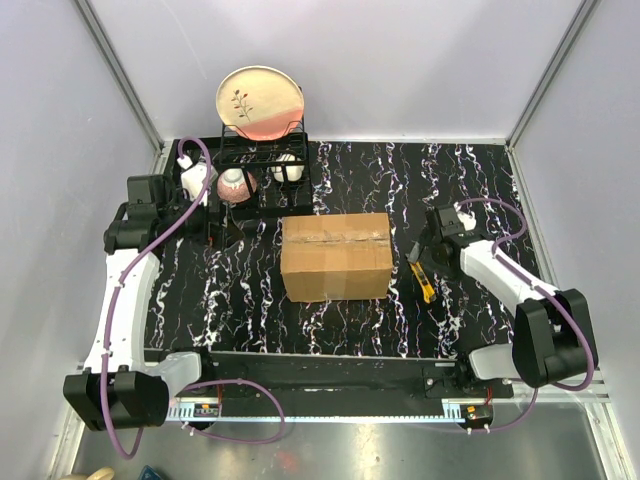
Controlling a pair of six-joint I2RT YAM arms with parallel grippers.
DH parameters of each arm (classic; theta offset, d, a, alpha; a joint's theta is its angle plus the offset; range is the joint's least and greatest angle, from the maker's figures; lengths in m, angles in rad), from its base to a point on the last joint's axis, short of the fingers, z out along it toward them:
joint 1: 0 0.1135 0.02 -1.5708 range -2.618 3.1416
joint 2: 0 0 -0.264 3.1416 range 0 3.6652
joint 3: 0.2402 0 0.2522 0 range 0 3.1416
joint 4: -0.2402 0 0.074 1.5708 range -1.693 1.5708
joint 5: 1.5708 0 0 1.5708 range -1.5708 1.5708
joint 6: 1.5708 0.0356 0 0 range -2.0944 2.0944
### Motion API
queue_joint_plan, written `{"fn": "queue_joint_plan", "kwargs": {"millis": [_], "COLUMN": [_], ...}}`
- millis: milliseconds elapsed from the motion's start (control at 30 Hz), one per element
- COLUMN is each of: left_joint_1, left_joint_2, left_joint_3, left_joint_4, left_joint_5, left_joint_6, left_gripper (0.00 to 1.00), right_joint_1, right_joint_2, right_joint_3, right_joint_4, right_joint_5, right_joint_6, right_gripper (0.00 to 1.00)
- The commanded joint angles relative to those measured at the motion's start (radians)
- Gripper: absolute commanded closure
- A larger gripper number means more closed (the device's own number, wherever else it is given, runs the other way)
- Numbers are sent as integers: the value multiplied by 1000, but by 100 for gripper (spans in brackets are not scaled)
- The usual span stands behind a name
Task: Unpack the express box
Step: Pick up the knife from the center of the board.
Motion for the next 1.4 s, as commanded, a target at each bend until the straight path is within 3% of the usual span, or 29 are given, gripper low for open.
{"fn": "queue_joint_plan", "kwargs": {"millis": [0, 233, 467, 667, 1133, 1367], "left_joint_1": [4, 4, 4, 3, 4, 4], "left_joint_2": [4, 18, 3, -14, -11, -14], "left_joint_3": [51, 74, 91, 105, 158, 160], "left_joint_4": [1, -24, -48, -71, -107, -116], "left_joint_5": [48, 75, 87, 103, 106, 98], "left_joint_6": [7, 10, 18, 27, 47, 61], "left_gripper": [1, 1, 1, 1, 1, 1], "right_joint_1": [50, 115, 118, 118, 132, 181], "right_joint_2": [-29, 12, 68, 92, 227, 256], "right_joint_3": [-33, -86, -40, 4, 23, -16], "right_joint_4": [29, 50, -3, -23, 15, 86], "right_joint_5": [61, 67, 125, 162, 156, 87], "right_joint_6": [38, 81, 99, 95, 148, 180], "right_gripper": [10, 14, 23, 24, 35, 55]}}
